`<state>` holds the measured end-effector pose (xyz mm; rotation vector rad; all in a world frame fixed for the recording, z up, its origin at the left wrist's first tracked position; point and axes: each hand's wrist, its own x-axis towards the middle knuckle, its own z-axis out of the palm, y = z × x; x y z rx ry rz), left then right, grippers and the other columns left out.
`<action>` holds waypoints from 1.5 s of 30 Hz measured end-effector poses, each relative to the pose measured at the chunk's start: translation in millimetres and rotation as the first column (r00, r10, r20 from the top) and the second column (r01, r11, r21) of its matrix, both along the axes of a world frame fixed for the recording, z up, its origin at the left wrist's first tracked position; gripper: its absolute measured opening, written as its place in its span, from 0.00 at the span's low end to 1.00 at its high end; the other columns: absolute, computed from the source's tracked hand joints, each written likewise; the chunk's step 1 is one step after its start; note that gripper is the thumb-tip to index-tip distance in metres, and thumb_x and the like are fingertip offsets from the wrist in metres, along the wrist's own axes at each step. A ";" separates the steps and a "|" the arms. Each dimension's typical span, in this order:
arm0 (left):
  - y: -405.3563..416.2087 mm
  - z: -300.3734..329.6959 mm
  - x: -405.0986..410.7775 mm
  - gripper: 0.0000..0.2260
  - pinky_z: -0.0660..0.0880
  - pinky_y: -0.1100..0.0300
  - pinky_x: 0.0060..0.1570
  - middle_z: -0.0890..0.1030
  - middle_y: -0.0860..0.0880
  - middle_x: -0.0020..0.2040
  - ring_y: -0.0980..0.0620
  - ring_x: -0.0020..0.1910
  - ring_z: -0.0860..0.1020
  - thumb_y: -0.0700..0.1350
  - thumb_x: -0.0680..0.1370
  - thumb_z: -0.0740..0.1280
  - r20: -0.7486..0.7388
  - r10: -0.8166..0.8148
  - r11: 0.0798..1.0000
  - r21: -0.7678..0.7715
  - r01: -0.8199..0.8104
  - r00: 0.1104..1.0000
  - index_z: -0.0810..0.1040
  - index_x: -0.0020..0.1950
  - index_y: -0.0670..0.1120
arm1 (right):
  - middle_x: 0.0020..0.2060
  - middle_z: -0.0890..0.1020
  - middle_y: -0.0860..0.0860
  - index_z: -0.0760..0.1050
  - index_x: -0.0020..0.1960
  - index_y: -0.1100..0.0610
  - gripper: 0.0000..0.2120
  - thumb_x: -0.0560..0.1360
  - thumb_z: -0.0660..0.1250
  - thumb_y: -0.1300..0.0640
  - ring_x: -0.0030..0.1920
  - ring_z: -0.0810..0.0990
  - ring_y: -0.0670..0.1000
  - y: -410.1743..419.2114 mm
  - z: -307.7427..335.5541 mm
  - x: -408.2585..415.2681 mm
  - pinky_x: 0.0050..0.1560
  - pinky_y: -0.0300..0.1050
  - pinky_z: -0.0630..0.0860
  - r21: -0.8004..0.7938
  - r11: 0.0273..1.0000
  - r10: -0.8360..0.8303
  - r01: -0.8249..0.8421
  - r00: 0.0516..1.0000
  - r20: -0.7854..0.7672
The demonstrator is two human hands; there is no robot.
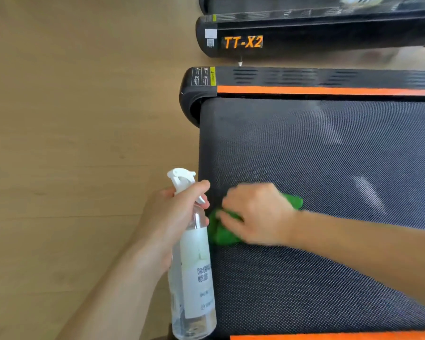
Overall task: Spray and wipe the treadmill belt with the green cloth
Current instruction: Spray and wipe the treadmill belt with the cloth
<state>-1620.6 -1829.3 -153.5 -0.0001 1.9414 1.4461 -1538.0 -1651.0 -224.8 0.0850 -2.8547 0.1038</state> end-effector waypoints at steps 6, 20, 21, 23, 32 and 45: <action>-0.3 -1.5 -0.1 0.12 0.76 0.57 0.41 0.86 0.50 0.34 0.52 0.28 0.82 0.53 0.76 0.75 -0.007 0.020 0.999 0.030 -0.019 1.000 0.83 0.38 0.46 | 0.44 0.81 0.51 0.72 0.43 0.52 0.18 0.81 0.52 0.42 0.47 0.79 0.59 91.7 -2.1 -95.3 0.40 0.48 0.66 -0.022 0.752 -0.657 0.659 0.752 0.047; 9.3 -7.3 6.8 0.13 0.77 0.57 0.40 0.88 0.48 0.39 0.50 0.31 0.84 0.53 0.77 0.75 -0.023 -0.007 1.000 0.008 0.008 1.000 0.84 0.39 0.46 | 0.35 0.75 0.49 0.72 0.38 0.53 0.19 0.81 0.55 0.43 0.38 0.77 0.55 34.6 2.4 27.1 0.34 0.47 0.70 0.041 0.998 -0.052 0.051 0.999 0.008; 7.4 -6.4 6.7 0.12 0.78 0.57 0.40 0.88 0.47 0.40 0.50 0.31 0.84 0.53 0.77 0.75 -0.018 0.001 1.000 0.013 -0.001 1.000 0.84 0.40 0.46 | 0.36 0.76 0.48 0.72 0.39 0.52 0.20 0.81 0.53 0.41 0.40 0.79 0.56 56.1 3.3 3.5 0.35 0.47 0.69 0.034 0.977 -0.212 0.212 0.977 0.001; 4.7 -4.5 5.3 0.12 0.80 0.54 0.42 0.89 0.47 0.41 0.48 0.32 0.84 0.53 0.77 0.75 -0.010 0.008 0.999 0.036 -0.007 1.000 0.84 0.41 0.45 | 0.38 0.75 0.47 0.70 0.40 0.51 0.19 0.81 0.52 0.41 0.44 0.79 0.57 94.6 4.8 -37.2 0.38 0.48 0.68 -0.007 0.864 -0.503 0.503 0.864 0.019; 11.4 -2.8 8.2 0.11 0.77 0.58 0.38 0.88 0.49 0.41 0.50 0.32 0.83 0.52 0.77 0.74 -0.037 0.040 0.998 0.054 -0.038 0.998 0.83 0.41 0.46 | 0.33 0.74 0.46 0.70 0.36 0.51 0.17 0.79 0.58 0.43 0.36 0.75 0.53 -12.0 0.1 68.9 0.32 0.46 0.71 -0.063 0.964 -0.256 0.257 0.966 0.011; 16.1 -2.7 12.5 0.13 0.76 0.54 0.43 0.87 0.45 0.38 0.50 0.31 0.83 0.53 0.77 0.74 -0.077 0.057 0.998 0.032 -0.055 0.995 0.84 0.38 0.46 | 0.35 0.73 0.45 0.68 0.37 0.52 0.19 0.81 0.53 0.41 0.42 0.78 0.55 88.1 -3.8 -55.7 0.37 0.47 0.65 -0.061 0.830 -0.555 0.554 0.832 0.001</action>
